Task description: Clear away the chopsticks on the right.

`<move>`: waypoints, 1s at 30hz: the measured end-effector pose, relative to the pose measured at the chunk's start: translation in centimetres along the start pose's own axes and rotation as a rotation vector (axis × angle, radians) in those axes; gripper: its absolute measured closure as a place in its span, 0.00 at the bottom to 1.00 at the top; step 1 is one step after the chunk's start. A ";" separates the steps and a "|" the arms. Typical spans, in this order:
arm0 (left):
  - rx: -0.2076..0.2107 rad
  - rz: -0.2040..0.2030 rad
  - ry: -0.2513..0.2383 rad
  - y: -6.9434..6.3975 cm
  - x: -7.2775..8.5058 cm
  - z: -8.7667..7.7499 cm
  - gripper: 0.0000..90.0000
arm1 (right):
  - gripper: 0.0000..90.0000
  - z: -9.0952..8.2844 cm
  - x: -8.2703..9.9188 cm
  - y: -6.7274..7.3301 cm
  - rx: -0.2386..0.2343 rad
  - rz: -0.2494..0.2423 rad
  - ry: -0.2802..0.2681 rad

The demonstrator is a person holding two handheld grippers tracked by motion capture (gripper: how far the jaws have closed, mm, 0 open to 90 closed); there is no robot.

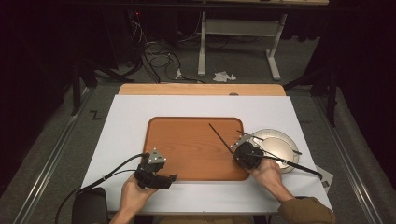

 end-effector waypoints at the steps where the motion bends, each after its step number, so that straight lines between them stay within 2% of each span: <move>1: 0.001 -0.001 0.000 0.0 0.0 0.0 0.35 | 0.92 0.0 0.0 0.0 0.002 0.004 0.000; 6: 0.001 0.001 0.000 0.0 0.0 0.0 0.35 | 0.83 -0.2 -0.1 0.0 -0.001 0.013 -0.007; 11: 0.002 0.000 -0.001 0.0 0.0 0.0 0.35 | 0.79 -2.3 -0.6 0.2 -0.038 0.014 -0.099; 17: 0.001 0.002 -0.003 0.0 0.0 -0.1 0.35 | 0.70 -3.9 -0.7 -0.6 -0.042 0.010 -0.164; 20: 0.000 0.002 0.000 0.0 0.0 -0.1 0.35 | 0.67 -4.6 -0.9 -0.9 -0.060 0.015 -0.210; 22: 0.000 0.000 0.001 0.0 0.0 0.0 0.35 | 0.66 -5.0 -0.8 -1.0 -0.071 0.018 -0.217; 30: 0.001 0.000 0.000 0.0 0.0 -0.1 0.35 | 0.58 -6.4 0.0 -2.8 -0.068 0.089 -0.252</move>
Point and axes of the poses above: each handheld gripper's, and its own axes: z roughly forward along the jaws, x roughly out of its underside, y roughly to its left, the point moved 8 cm from there along z, roughly forward along the jaws
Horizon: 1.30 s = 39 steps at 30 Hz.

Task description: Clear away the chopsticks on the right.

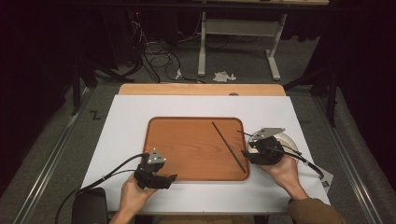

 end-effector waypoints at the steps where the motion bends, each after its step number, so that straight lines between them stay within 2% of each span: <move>1: 0.000 0.000 0.001 0.0 0.0 0.0 0.35 | 0.57 -0.2 0.0 -0.3 0.004 0.003 -0.010; 3: 0.004 -0.001 0.007 0.0 0.0 0.1 0.35 | 0.56 -0.5 0.1 -0.8 0.006 0.016 -0.020; 8: -0.003 0.000 0.003 0.0 0.1 0.0 0.35 | 0.55 -0.9 0.7 -1.6 0.022 0.023 -0.004; 13: 0.000 0.000 0.008 0.0 0.1 0.1 0.35 | 0.55 -2.0 0.6 -2.4 0.026 0.033 -0.036; 17: 0.001 0.004 0.010 0.1 0.0 0.2 0.35 | 0.57 -2.8 0.8 -3.7 0.059 0.068 -0.039; 19: 0.002 0.000 0.010 0.1 0.0 0.2 0.35 | 0.57 -3.1 0.9 -4.0 0.078 0.070 -0.034; 22: 0.001 -0.003 0.011 0.1 0.0 0.3 0.35 | 0.57 -3.2 1.1 -4.6 0.090 0.065 -0.028; 26: 0.002 0.004 0.011 0.1 0.0 0.1 0.35 | 0.57 -3.6 1.4 -5.4 0.094 0.086 -0.029; 28: 0.002 0.005 0.011 0.1 0.1 0.1 0.35 | 0.57 -4.1 1.5 -5.9 0.102 0.099 -0.044; 31: 0.002 0.003 0.012 0.1 0.1 0.2 0.35 | 0.57 -4.9 1.7 -7.1 0.109 0.145 -0.076; 32: 0.003 -0.001 0.012 0.1 0.0 0.2 0.35 | 0.57 -5.1 1.9 -7.6 0.124 0.159 -0.079; 35: 0.002 -0.001 0.011 0.1 0.0 0.2 0.35 | 0.61 -5.4 2.6 -8.9 0.136 0.192 -0.074; 36: 0.002 -0.001 0.011 0.1 0.0 0.2 0.35 | 0.61 -5.4 2.6 -8.9 0.136 0.192 -0.074; 39: 0.000 0.001 0.013 0.1 0.1 0.2 0.35 | 0.63 -5.6 3.6 -10.3 0.141 0.228 -0.062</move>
Point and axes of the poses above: each handheld gripper's, and its own axes: z roughly forward along the jaws, x roughly out of its underside, y roughly to its left, the point moved 8 cm from there along z, roughly forward along the jaws
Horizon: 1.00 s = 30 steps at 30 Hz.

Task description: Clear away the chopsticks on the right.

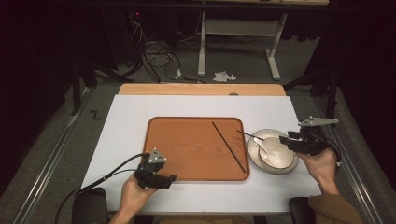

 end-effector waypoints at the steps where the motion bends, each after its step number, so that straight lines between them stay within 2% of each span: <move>1: 0.000 0.000 -0.002 0.0 0.0 0.0 0.35 | 0.63 0.0 0.1 -0.3 -0.001 0.011 -0.003; 9: -0.001 -0.005 -0.001 0.0 0.0 0.0 0.35 | 0.68 0.2 1.4 -3.2 0.033 0.056 0.013; 11: -0.003 -0.006 -0.003 0.0 0.0 0.0 0.35 | 0.70 0.4 2.0 -3.7 0.037 0.060 0.036; 18: -0.007 0.000 -0.002 0.0 0.0 -0.1 0.35 | 0.76 1.7 3.6 -3.6 0.040 0.000 0.169; 20: -0.005 0.000 -0.002 0.0 0.0 0.0 0.35 | 0.77 1.8 3.8 -3.6 0.035 -0.001 0.182; 25: -0.005 -0.001 -0.003 0.0 0.0 -0.1 0.34 | 0.76 2.8 5.0 -3.9 0.041 -0.022 0.264; 30: -0.005 -0.001 -0.003 0.0 0.0 0.0 0.34 | 0.76 2.8 5.1 -3.8 0.029 -0.029 0.274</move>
Point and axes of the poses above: each handheld gripper's, and its own axes: z roughly forward along the jaws, x roughly out of its underside, y roughly to its left, the point moved 8 cm from there along z, roughly forward along the jaws
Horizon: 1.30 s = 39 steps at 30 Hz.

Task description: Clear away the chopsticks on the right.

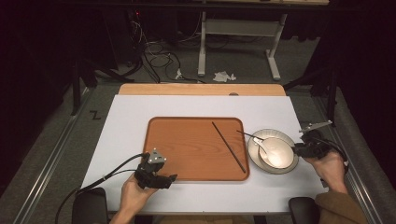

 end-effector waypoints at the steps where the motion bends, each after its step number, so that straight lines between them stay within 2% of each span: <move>1: 0.002 -0.001 0.002 0.0 0.0 0.0 0.35 | 0.76 0.1 0.1 0.0 0.001 -0.001 0.011; 8: 0.009 0.004 0.011 -0.1 0.1 0.1 0.34 | 0.80 0.8 0.2 0.1 0.002 -0.020 0.019; 21: 0.008 -0.002 0.002 -0.1 0.0 0.1 0.34 | 0.94 0.9 0.4 -0.3 0.009 -0.009 0.013; 26: 0.004 0.004 0.001 0.0 0.0 0.0 0.34 | 0.95 0.9 0.4 -0.4 0.001 -0.003 0.006; 29: 0.008 0.000 0.005 -0.1 0.0 0.0 0.34 | 0.95 0.7 0.3 -0.5 0.018 -0.001 -0.008; 31: 0.009 -0.003 0.004 -0.1 0.0 0.1 0.34 | 0.96 0.4 0.1 -0.5 0.015 0.001 -0.030; 35: 0.004 0.002 0.002 0.0 0.0 0.0 0.34 | 0.96 -1.0 -0.8 -0.6 0.059 0.014 -0.112; 39: 0.009 -0.002 0.005 -0.1 0.0 0.1 0.34 | 0.96 -2.4 -1.8 0.1 0.058 0.011 -0.191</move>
Point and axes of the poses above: each handheld gripper's, and its own axes: z roughly forward along the jaws, x roughly out of its underside, y roughly to its left, the point moved 8 cm from there along z, roughly forward along the jaws
